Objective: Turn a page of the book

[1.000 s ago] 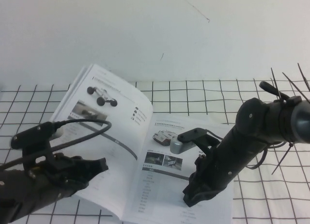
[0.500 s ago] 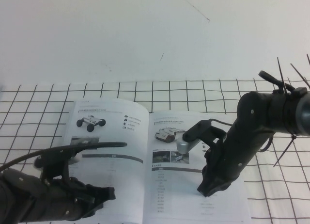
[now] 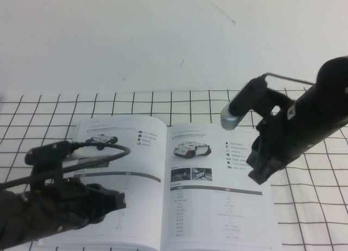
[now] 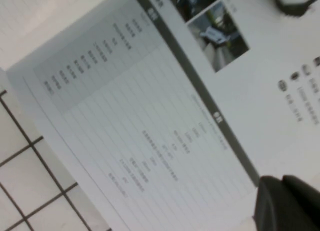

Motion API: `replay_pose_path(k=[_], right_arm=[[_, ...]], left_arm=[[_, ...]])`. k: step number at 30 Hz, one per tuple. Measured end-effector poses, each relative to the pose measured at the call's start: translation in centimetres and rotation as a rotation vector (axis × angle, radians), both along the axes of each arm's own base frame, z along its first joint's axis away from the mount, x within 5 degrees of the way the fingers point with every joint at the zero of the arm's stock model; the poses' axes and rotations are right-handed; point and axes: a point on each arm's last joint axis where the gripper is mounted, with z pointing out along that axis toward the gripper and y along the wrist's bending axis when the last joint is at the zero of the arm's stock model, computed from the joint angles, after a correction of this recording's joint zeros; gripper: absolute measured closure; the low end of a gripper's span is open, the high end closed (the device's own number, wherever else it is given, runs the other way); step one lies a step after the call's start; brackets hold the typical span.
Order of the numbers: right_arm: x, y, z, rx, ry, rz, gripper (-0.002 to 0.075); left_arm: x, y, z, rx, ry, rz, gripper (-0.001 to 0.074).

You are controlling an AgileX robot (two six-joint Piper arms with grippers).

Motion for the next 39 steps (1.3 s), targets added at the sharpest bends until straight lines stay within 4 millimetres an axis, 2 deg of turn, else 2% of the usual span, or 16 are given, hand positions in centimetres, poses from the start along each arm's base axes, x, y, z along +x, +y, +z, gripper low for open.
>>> replay_pose_path(k=[7,12,14,17,21,26,31,35,39], right_arm=[[-4.4,-2.8,8.3,0.052,-0.210,0.025,0.0727],[-8.3,-4.9,12.1,0.067,-0.279,0.051,0.0727],[-9.8,-5.9,13.0,0.045,-0.282,0.064,0.0727],[-11.7,-7.7,13.8,-0.030,-0.314,0.060,0.0727],[-14.0,-10.6,12.9,-0.160,-0.377,-0.029,0.0727],[-16.9,-13.8,9.8,-0.224,-0.463,-0.202,0.0727],[-20.2,-16.0,6.1,-0.090,-0.619,-0.337,0.0727],[-22.0,-16.6,3.4,0.054,-0.724,-0.374,0.0727],[-23.1,-17.1,1.4,0.127,-0.751,-0.418,0.0727]], left_arm=[[-3.5,0.9,8.7,-0.044,-0.433,-0.100,0.0737],[-7.8,1.8,14.1,-0.060,-0.719,-0.199,0.0737],[-9.4,2.1,15.1,-0.037,-0.792,-0.248,0.0737],[-11.6,2.6,15.5,0.035,-0.868,-0.330,0.0737],[-13.9,3.3,15.0,0.192,-0.911,-0.437,0.0737],[-15.2,4.5,13.9,0.325,-0.860,-0.431,0.0736],[-16.0,5.7,11.2,0.405,-0.826,-0.372,0.0736],[-16.7,5.9,9.1,0.360,-0.847,-0.337,0.0736],[-17.0,6.0,7.1,0.321,-0.863,-0.306,0.0736]])
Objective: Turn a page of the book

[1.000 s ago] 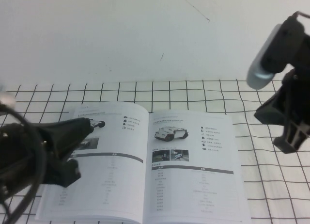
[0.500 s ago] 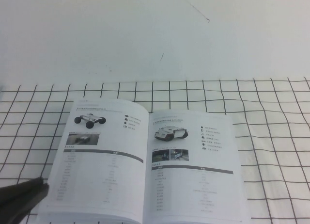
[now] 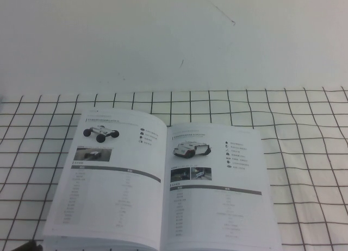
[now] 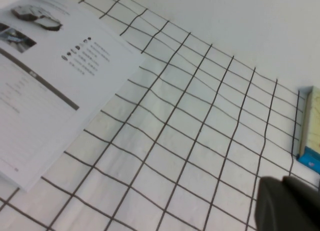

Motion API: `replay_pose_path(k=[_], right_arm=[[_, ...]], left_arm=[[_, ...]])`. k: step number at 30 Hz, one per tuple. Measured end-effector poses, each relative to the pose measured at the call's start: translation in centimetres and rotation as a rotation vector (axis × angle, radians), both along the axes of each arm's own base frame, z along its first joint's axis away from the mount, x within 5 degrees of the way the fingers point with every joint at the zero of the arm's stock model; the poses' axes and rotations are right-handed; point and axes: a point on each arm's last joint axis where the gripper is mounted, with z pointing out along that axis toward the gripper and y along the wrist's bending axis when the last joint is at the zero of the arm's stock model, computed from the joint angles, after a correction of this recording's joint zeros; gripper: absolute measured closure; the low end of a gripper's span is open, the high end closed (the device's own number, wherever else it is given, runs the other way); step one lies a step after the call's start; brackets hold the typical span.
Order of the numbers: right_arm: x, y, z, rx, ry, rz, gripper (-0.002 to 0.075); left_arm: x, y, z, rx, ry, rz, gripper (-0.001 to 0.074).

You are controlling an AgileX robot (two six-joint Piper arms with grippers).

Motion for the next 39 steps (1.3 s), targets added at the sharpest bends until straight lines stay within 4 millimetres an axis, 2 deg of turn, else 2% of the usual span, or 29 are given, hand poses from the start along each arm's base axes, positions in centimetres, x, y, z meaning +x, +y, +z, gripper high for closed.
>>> replay_pose_path(k=[7,13,20,27,34,39], right_arm=[[-0.7,-0.3,-0.4,0.060,-0.050,-0.007,0.0727],[-0.7,-0.3,-0.4,0.065,-0.056,-0.006,0.0727],[-0.7,-0.3,-0.4,0.065,-0.056,-0.006,0.0727],[-0.7,-0.3,-0.4,0.067,-0.055,-0.007,0.0727],[-0.7,-0.3,-0.4,0.066,-0.056,-0.007,0.0728],[-0.7,-0.3,-0.4,0.066,-0.056,-0.007,0.0728]], left_arm=[[0.4,0.0,-1.5,-0.009,0.019,0.014,0.0736],[0.4,-0.1,-1.4,-0.024,0.018,0.016,0.0735],[0.2,-0.5,-1.1,-0.165,0.070,-0.017,0.0736],[0.2,-0.5,-1.1,-0.176,0.065,-0.013,0.0735],[1.6,1.4,-2.3,-0.085,-0.183,0.239,0.0735],[1.8,2.4,-5.1,-0.162,-0.148,0.416,0.0736]])
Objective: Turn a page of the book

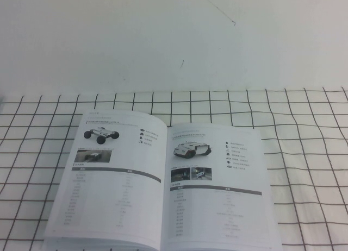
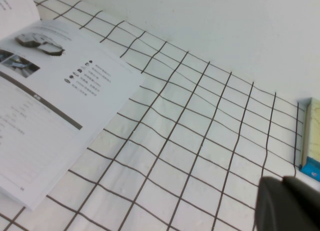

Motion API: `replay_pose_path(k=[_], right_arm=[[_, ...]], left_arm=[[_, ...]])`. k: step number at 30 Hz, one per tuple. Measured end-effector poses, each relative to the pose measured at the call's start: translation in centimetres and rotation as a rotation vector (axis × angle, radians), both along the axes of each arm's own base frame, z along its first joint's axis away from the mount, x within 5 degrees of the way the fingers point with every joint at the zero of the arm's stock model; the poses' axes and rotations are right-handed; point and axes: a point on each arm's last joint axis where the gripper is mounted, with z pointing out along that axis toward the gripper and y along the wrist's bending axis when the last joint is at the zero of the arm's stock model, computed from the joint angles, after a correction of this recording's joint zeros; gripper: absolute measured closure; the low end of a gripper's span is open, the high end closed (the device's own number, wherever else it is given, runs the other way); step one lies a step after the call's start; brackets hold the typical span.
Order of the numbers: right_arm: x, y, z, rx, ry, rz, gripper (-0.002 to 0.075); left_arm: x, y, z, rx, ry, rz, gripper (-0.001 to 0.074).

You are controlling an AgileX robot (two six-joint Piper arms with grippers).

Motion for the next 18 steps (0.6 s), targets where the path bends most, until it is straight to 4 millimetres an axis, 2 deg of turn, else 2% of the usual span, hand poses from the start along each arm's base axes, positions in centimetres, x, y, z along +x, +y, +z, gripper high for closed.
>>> replay_pose_path(k=[3,7,18], right_arm=[[0.0,0.0,0.0,-0.001,-0.003,0.000,0.0728],[0.0,0.0,0.0,-0.001,-0.003,0.000,0.0728],[0.0,0.0,0.0,0.000,-0.004,0.001,0.0728]], left_arm=[[0.3,0.3,-2.5,-0.039,0.099,0.069,0.0735],[0.1,0.3,-4.2,-0.087,0.250,0.086,0.0735],[0.1,0.4,-4.4,-0.085,0.271,0.097,0.0736]])
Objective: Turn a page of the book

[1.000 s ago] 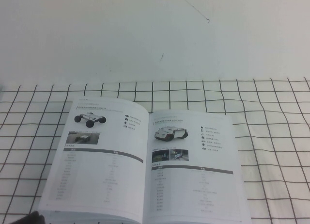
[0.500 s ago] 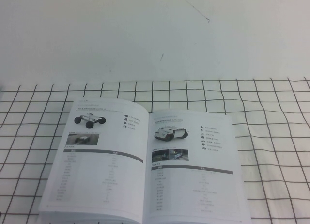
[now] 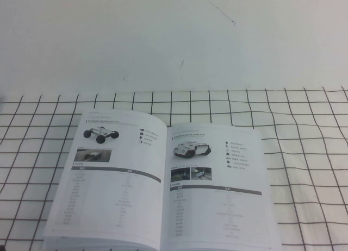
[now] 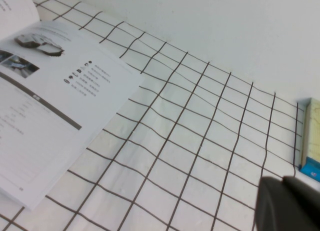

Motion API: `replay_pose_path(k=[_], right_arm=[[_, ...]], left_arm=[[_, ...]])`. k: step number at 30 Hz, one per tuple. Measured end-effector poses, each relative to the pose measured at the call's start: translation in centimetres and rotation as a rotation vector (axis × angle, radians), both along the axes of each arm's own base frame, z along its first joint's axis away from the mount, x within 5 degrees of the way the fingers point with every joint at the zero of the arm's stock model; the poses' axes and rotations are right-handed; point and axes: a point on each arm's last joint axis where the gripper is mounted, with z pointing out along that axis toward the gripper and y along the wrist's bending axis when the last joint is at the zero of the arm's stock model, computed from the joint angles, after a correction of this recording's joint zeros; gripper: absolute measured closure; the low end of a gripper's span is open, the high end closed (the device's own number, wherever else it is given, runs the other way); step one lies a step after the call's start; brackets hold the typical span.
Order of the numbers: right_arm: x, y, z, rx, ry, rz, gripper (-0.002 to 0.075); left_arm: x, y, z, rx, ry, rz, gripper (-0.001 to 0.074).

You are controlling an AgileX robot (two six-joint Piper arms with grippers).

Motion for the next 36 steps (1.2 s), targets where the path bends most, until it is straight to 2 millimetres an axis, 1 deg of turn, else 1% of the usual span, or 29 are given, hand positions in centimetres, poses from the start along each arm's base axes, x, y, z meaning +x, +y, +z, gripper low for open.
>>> replay_pose_path(k=[24,27,31,33,36], right_arm=[[0.0,0.0,0.0,0.009,0.002,-0.004,0.0728],[-0.4,0.1,-0.1,0.065,0.021,-0.026,0.0728],[-1.2,0.0,-0.2,0.041,-0.038,-0.070,0.0728],[-1.5,0.0,-0.8,0.016,-0.085,-0.090,0.0728],[-1.3,0.0,-2.9,0.011,-0.124,-0.160,0.0728]], left_arm=[[0.0,0.0,0.0,0.012,0.003,0.001,0.0736],[0.0,0.0,0.0,0.012,0.003,0.001,0.0736],[0.0,0.0,0.0,0.012,0.003,0.001,0.0736],[0.0,0.0,0.0,0.012,0.003,0.001,0.0736],[0.0,0.0,0.0,0.012,0.003,0.001,0.0736]])
